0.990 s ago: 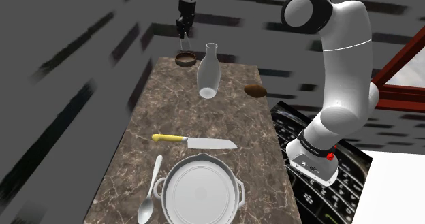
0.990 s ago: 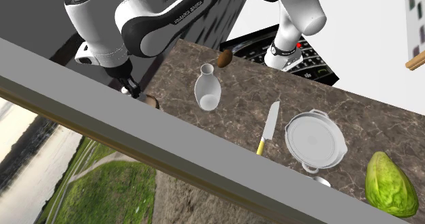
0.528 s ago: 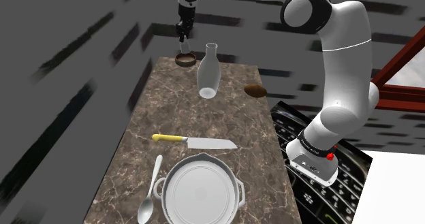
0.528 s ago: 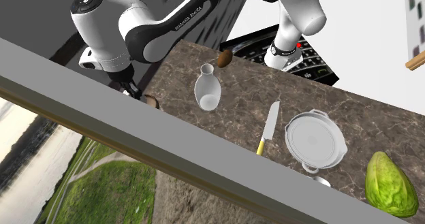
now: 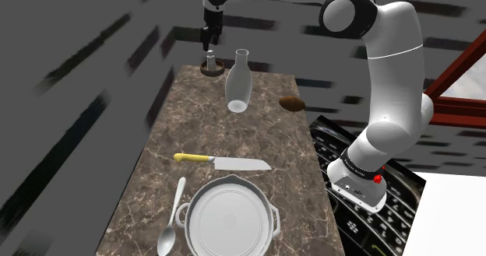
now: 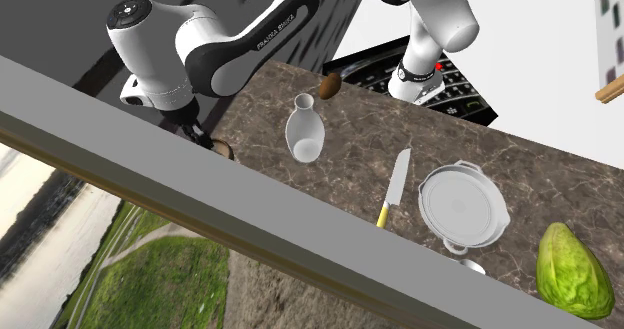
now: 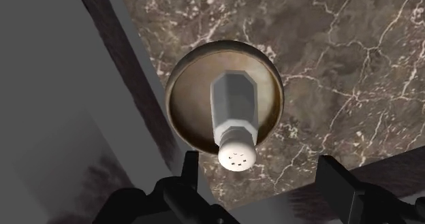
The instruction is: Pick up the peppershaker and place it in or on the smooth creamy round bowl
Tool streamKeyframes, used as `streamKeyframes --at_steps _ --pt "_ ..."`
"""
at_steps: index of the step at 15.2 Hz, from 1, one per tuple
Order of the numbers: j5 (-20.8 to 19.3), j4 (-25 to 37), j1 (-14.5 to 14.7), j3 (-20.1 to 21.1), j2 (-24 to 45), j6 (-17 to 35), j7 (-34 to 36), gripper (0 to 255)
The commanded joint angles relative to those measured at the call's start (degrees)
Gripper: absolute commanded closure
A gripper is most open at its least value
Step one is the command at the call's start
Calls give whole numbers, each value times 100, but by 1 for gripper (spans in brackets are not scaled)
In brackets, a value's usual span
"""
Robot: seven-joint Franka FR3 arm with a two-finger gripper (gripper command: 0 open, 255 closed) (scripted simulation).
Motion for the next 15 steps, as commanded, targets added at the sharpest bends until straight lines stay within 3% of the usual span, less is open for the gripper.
streamKeyframes --at_steps 1,4,8,15 --pt "-10 -38 -30 -36 147 34 -164 0" --pt "-15 -11 -52 -29 153 13 -183 0" --pt "-9 520 -66 15 35 -636 -197 0" --pt "-17 521 -74 28 36 -636 -194 0"
